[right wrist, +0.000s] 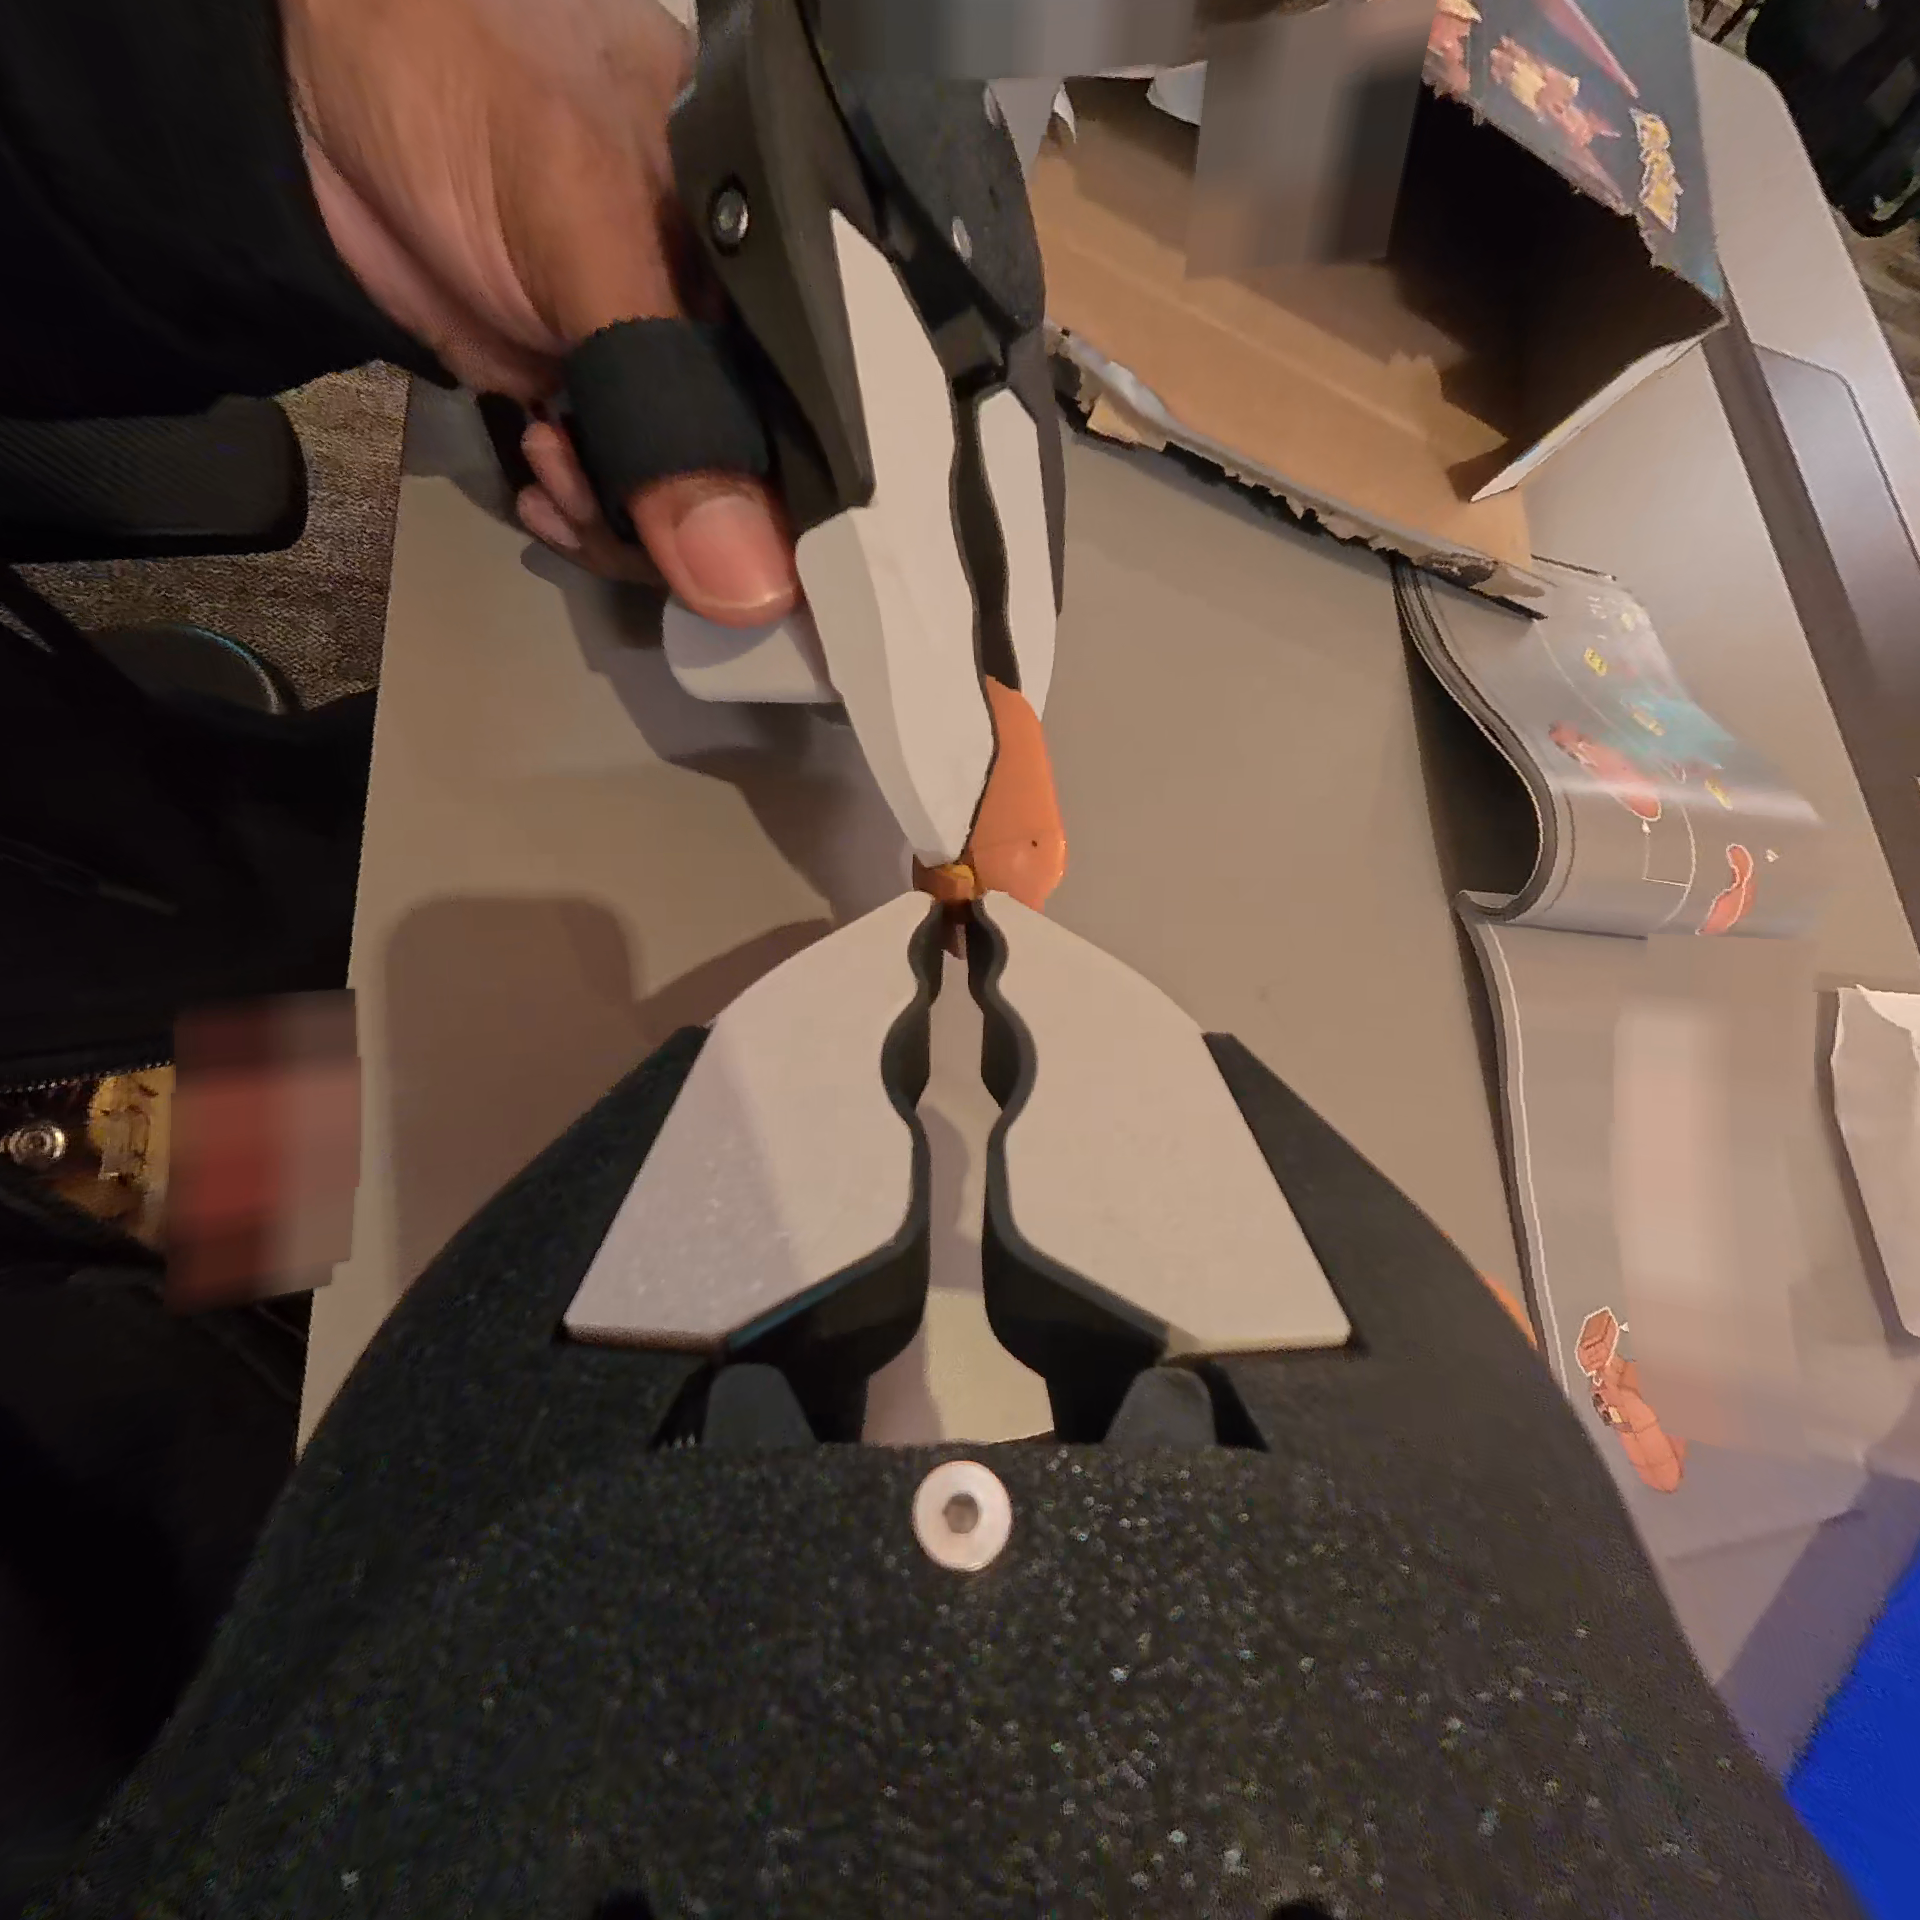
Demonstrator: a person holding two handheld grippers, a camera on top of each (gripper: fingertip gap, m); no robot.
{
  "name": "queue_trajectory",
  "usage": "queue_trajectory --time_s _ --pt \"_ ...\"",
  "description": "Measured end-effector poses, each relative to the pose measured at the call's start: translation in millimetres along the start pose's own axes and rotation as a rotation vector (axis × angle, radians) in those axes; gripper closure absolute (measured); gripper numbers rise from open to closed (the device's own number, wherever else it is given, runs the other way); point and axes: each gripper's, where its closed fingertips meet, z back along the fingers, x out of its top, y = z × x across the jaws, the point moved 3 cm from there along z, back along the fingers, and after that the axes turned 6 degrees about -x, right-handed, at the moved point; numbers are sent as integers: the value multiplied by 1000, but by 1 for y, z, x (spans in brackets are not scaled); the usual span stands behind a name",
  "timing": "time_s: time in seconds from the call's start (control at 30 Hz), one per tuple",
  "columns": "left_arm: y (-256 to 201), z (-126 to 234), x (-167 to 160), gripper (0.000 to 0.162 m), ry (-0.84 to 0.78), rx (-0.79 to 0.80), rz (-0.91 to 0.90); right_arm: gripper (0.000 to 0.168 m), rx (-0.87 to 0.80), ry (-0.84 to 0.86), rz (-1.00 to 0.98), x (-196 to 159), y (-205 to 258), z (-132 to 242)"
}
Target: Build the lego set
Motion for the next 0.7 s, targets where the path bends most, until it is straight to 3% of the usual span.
queue_trajectory --time_s 0.37,0.7 --pt "-4 -1 -1 153 22 11 -68 166 -22 31 8 -1 3 -2" --pt "-2 -3 -2 154 110 132 -289 166 -23 28 -10 -1 3 -2"
